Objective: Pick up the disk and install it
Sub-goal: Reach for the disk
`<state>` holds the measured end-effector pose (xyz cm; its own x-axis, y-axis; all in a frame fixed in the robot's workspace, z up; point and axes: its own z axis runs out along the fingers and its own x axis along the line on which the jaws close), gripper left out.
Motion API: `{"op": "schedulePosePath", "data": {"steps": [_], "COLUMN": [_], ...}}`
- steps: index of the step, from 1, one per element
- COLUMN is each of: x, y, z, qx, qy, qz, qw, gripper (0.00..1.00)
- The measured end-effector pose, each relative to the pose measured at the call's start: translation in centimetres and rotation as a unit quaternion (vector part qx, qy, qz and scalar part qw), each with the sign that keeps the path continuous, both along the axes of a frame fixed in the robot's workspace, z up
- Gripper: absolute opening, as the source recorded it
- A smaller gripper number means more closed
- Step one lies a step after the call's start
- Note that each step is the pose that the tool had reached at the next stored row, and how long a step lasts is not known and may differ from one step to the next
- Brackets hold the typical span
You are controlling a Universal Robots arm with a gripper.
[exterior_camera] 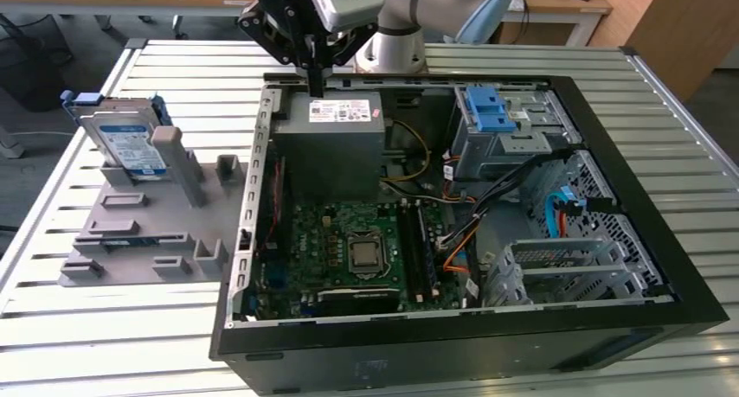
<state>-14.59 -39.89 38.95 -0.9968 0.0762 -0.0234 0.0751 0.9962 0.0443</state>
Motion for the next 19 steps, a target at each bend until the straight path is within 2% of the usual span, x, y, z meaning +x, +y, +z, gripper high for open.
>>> {"op": "schedulePosePath", "data": {"steps": [19], "x": [-0.41], "y": [0.00], "z": [-0.26], "qx": [0.0000], "qy": [0.0005], "qz": [0.000], "qw": [1.0000], "gripper": [0.11]}}
